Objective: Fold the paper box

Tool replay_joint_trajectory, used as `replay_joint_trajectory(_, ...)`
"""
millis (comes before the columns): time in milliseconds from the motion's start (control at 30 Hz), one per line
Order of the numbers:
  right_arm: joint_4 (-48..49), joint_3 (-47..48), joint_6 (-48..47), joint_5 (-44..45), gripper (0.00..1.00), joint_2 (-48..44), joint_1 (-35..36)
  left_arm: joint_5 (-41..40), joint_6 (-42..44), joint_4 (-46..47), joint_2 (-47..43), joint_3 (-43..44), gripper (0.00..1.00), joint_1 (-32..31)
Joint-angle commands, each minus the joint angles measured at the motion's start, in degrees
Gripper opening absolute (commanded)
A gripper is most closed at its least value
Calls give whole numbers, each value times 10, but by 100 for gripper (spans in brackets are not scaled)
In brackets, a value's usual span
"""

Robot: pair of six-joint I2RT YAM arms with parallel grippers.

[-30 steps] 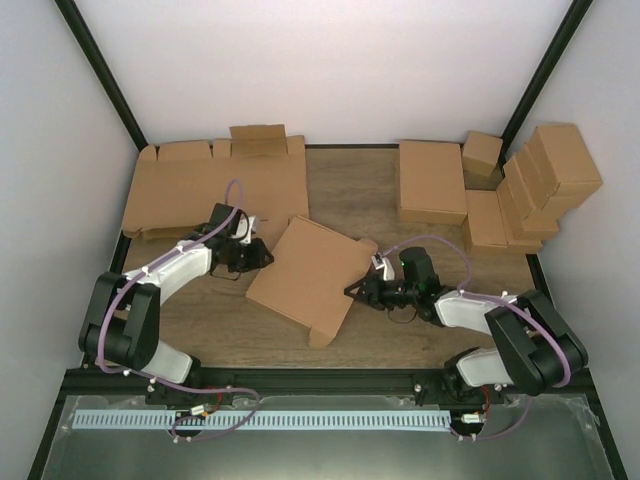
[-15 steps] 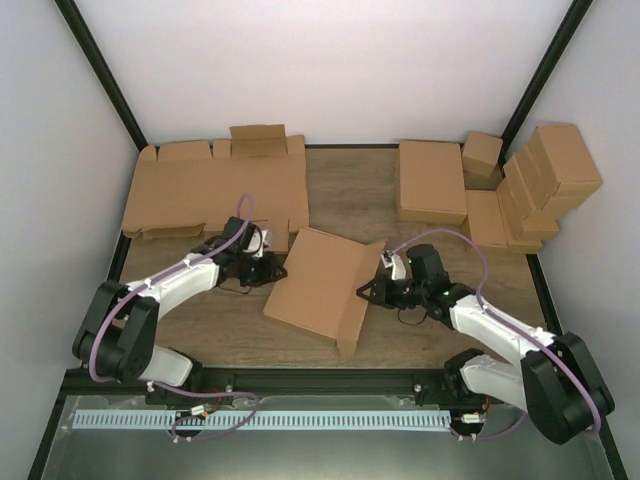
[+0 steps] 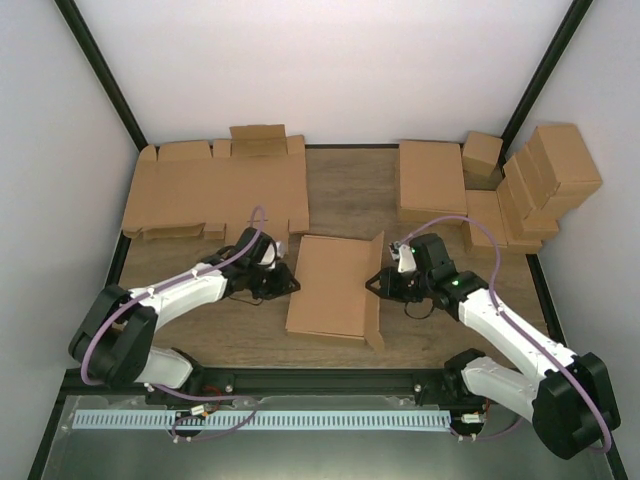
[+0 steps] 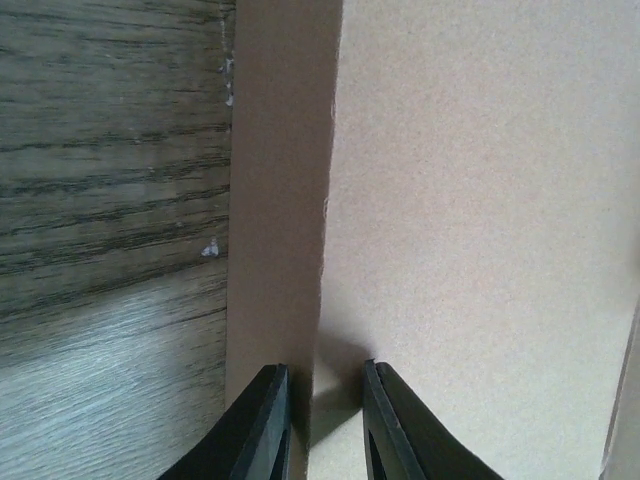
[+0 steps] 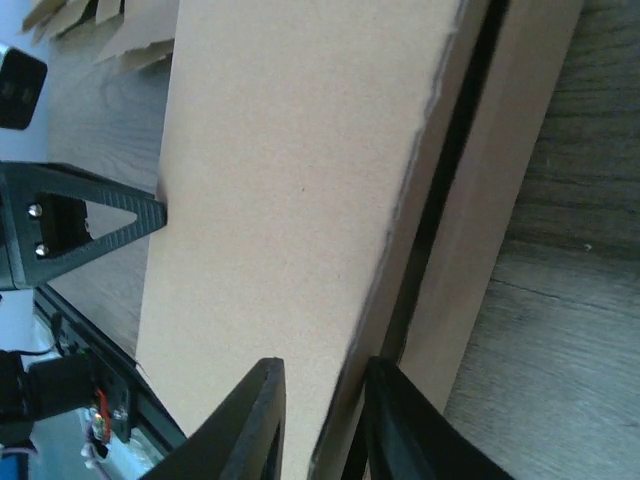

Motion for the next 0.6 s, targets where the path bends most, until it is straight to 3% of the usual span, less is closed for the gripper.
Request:
replay_joint_trajectory(0,1,20,-16,-5,30,1,5,0,0,11,18,-23,21,-12)
replay_joint_trajectory(100,3,11,-14,-10,52,3,0,-26,0,0,30,-36,17,-4)
replay_joint_trajectory(200,0,11,-14,-10,80,-10,-6,-32,-2,3,28,-61,12,13)
replay_joint_trajectory(267,-5,13,-16,-15,89,-21,-14,-31,-1,5,19,-74,12,30)
replay_joint_trajectory(367,-9,12,-21,-46,96,-34,-46,-27,0,0,5,-85,12,52)
replay_joint_trajectory(567,-8,18,-27,-77,97,-87,-126,1,0,4,-31,-110,12,92)
